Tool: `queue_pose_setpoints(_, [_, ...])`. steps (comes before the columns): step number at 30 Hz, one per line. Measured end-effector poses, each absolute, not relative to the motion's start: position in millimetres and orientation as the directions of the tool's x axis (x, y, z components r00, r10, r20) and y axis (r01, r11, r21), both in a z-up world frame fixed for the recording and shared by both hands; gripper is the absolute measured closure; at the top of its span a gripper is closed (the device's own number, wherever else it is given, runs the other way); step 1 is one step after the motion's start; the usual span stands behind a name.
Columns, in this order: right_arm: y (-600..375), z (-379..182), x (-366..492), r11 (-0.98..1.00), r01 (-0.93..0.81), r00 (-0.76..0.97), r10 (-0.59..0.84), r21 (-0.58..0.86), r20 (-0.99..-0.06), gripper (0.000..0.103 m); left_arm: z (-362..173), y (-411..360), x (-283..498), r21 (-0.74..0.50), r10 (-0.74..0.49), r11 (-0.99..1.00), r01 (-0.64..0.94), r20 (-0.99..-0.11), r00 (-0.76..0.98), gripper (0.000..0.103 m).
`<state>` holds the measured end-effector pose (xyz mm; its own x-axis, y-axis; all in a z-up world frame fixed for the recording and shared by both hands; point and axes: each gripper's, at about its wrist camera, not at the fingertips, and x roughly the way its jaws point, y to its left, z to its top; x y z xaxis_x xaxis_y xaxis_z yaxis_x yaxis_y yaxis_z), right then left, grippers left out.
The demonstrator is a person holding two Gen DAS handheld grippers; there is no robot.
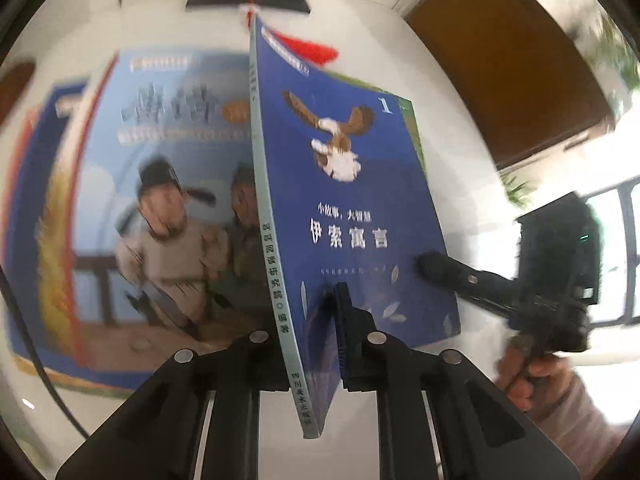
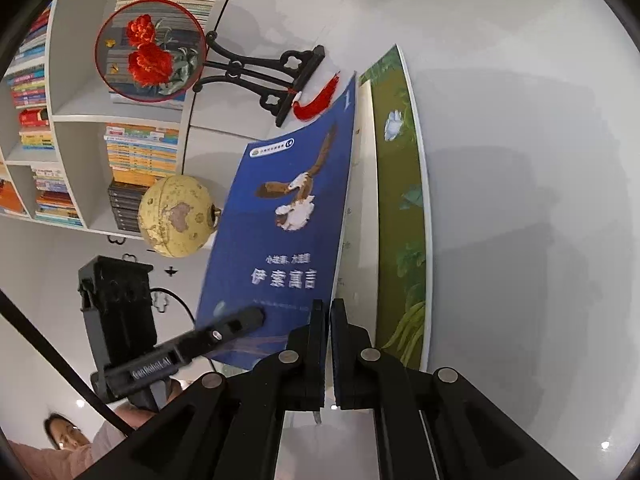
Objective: Organize books
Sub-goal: 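Lift the blue book out of the fan with the right gripper, then carry the blue book toward the green book by the globe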
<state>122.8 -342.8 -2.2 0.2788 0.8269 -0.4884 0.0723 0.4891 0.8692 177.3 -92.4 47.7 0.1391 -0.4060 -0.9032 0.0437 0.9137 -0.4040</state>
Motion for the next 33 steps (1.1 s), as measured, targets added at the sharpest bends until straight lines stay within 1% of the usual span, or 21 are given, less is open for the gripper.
queue_pose_setpoints(1, [-343, -5, 123, 0.468, 0.088, 0.284, 0.834, 0.879, -0.473, 0.096, 43, -89, 176, -0.419, -0.417, 0.908, 0.013, -0.899, 0.133, 0.091])
queue_pose_setpoints(2, [-343, -11, 124, 0.446, 0.132, 0.288, 0.838, 0.885, -0.465, 0.092, 41, -87, 175, -0.427, -0.423, 0.904, -0.004, -0.896, 0.134, 0.091])
queue_pose_setpoints(4, [-340, -15, 124, 0.411, 0.161, 0.293, 0.848, 0.897, -0.441, 0.090, 39, -82, 174, -0.462, -0.455, 0.886, -0.030, -0.881, 0.129, 0.091])
queue_pose_setpoints(6, [-337, -10, 125, 0.446, 0.131, 0.288, 0.838, 0.885, -0.464, 0.090, 41, -81, 175, -0.471, -0.466, 0.882, -0.020, -0.877, 0.121, 0.089])
queue_pose_setpoints(7, [-336, -7, 126, 0.468, 0.113, 0.288, 0.829, 0.876, -0.480, 0.095, 43, -79, 177, -0.467, -0.462, 0.884, -0.015, -0.879, 0.120, 0.086])
queue_pose_setpoints(8, [-335, -2, 126, 0.517, 0.087, 0.289, 0.805, 0.852, -0.518, 0.097, 46, -72, 178, -0.459, -0.453, 0.888, -0.021, -0.883, 0.123, 0.082])
queue_pose_setpoints(9, [-335, 1, 127, 0.532, 0.066, 0.282, 0.802, 0.844, -0.527, 0.097, 47, -69, 181, -0.444, -0.436, 0.895, -0.046, -0.891, 0.127, 0.080])
queue_pose_setpoints(12, [-337, 4, 131, 0.560, 0.053, 0.267, 0.790, 0.827, -0.552, 0.097, 50, -56, 188, -0.453, -0.437, 0.886, -0.093, -0.886, 0.152, 0.080])
queue_pose_setpoints(14, [-337, 6, 132, 0.574, 0.041, 0.260, 0.785, 0.818, -0.563, 0.097, 52, -60, 191, -0.429, -0.417, 0.902, -0.051, -0.896, 0.155, 0.081])
queue_pose_setpoints(16, [-337, 5, 134, 0.575, 0.037, 0.253, 0.786, 0.817, -0.564, 0.097, 54, -68, 190, -0.389, -0.385, 0.921, 0.016, -0.906, 0.174, 0.085])
queue_pose_setpoints(17, [-339, 4, 133, 0.570, 0.033, 0.249, 0.790, 0.821, -0.559, 0.097, 53, -72, 193, -0.362, -0.363, 0.932, 0.037, -0.916, 0.174, 0.088])
queue_pose_setpoints(18, [-339, 3, 134, 0.569, 0.037, 0.248, 0.791, 0.821, -0.559, 0.097, 53, -75, 191, -0.349, -0.352, 0.936, 0.047, -0.920, 0.170, 0.089])
queue_pose_setpoints(19, [-339, 2, 134, 0.570, 0.041, 0.251, 0.789, 0.821, -0.561, 0.094, 51, -77, 190, -0.354, -0.357, 0.934, 0.048, -0.919, 0.165, 0.089])
queue_pose_setpoints(20, [-340, 0, 134, 0.566, 0.058, 0.259, 0.787, 0.822, -0.560, 0.094, 50, -78, 188, -0.368, -0.370, 0.929, 0.049, -0.914, 0.166, 0.091])
queue_pose_setpoints(22, [-337, 0, 136, 0.564, 0.072, 0.269, 0.783, 0.823, -0.560, 0.094, 51, -79, 186, -0.372, -0.374, 0.927, 0.047, -0.908, 0.188, 0.092])
queue_pose_setpoints(26, [-324, 17, 136, 0.641, -0.007, 0.288, 0.737, 0.768, -0.612, 0.098, 61, -80, 179, -0.357, -0.360, 0.932, 0.056, -0.900, 0.247, 0.094])
queue_pose_setpoints(33, [-321, 44, 134, 0.632, -0.063, 0.326, 0.745, 0.772, -0.583, 0.100, 77, -74, 168, -0.353, -0.354, 0.934, 0.059, -0.890, 0.288, 0.094])
